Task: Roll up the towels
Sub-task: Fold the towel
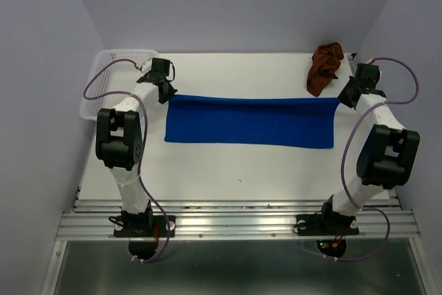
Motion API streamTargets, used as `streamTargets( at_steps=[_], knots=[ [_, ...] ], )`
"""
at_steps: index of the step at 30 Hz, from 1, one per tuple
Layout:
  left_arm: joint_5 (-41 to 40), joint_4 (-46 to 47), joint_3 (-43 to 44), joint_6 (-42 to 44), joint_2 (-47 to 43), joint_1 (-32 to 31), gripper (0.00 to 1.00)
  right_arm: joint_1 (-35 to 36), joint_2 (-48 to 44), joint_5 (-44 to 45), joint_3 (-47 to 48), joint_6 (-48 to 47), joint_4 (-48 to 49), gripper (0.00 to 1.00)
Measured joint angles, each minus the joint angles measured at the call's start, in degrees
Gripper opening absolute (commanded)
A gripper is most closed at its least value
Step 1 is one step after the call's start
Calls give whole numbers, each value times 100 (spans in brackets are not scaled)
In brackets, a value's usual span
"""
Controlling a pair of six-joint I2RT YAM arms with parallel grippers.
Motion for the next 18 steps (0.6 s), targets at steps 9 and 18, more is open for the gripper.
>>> streamTargets(
  at_steps=[9,18],
  knots=[
    [13,-236,-732,20,-748,0,0,-68,-824,74,-667,103,-304,1],
    [13,-249,-1510,13,-1453,0,0,-133,-1373,129,-1165,278,-614,1]
  ],
)
